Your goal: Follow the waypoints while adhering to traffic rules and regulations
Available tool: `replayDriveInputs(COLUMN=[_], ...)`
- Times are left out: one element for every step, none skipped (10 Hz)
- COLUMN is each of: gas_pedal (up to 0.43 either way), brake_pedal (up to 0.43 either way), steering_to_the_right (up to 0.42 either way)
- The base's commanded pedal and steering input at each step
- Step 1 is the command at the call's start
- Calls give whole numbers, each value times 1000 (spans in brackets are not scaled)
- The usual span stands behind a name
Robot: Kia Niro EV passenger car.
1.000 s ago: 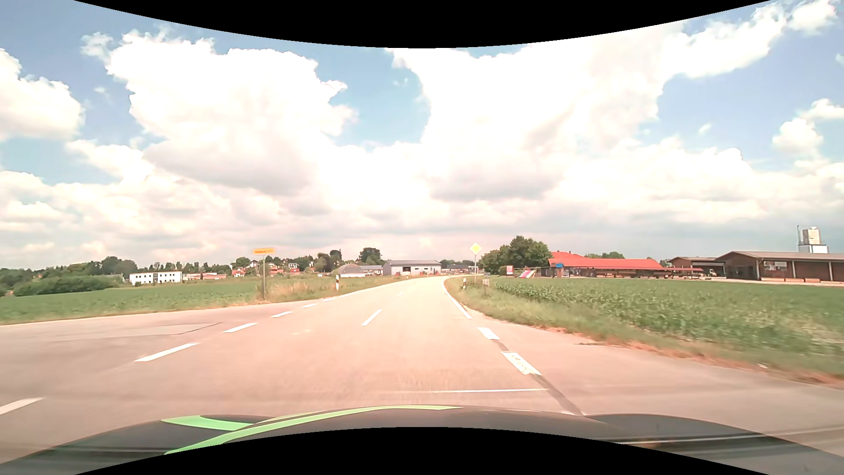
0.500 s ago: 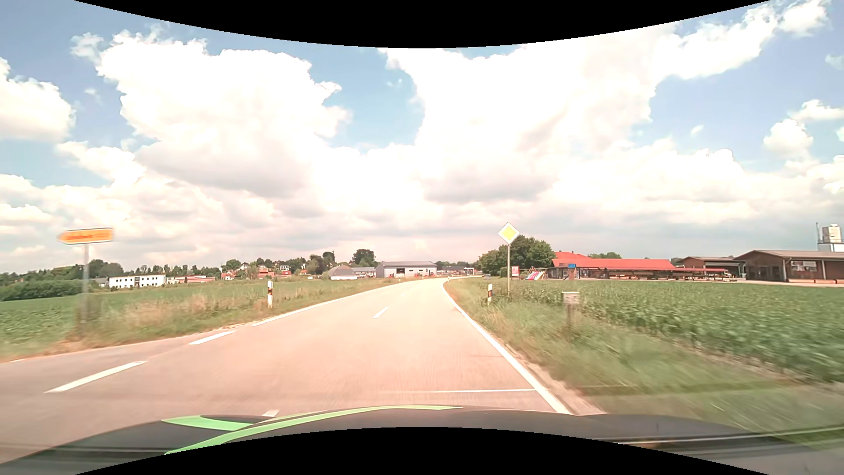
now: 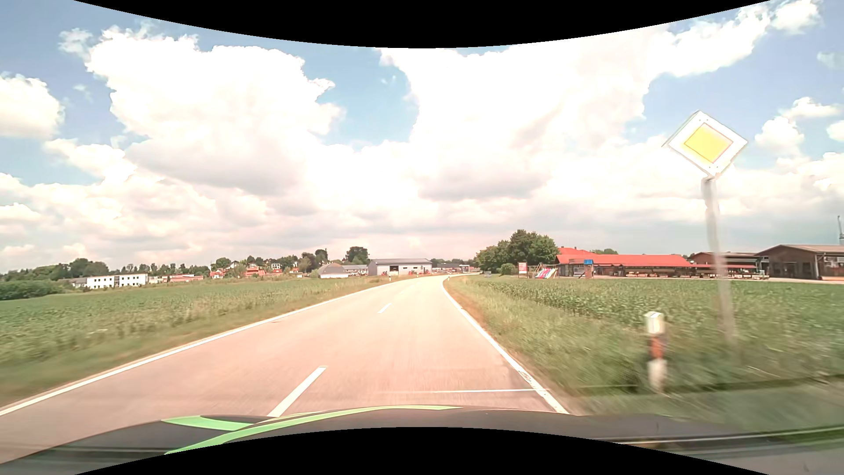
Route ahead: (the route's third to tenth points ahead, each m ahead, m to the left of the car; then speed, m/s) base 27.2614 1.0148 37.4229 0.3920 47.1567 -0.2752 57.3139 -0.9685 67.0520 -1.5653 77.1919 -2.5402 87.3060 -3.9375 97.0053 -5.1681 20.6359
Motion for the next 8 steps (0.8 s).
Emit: replayDriveInputs(gas_pedal=[110,110,110,110,110,110,110,110], brake_pedal=[0,0,0,0,0,0,0,0], steering_to_the_right=[7,7,7,7,6,6,6,4])
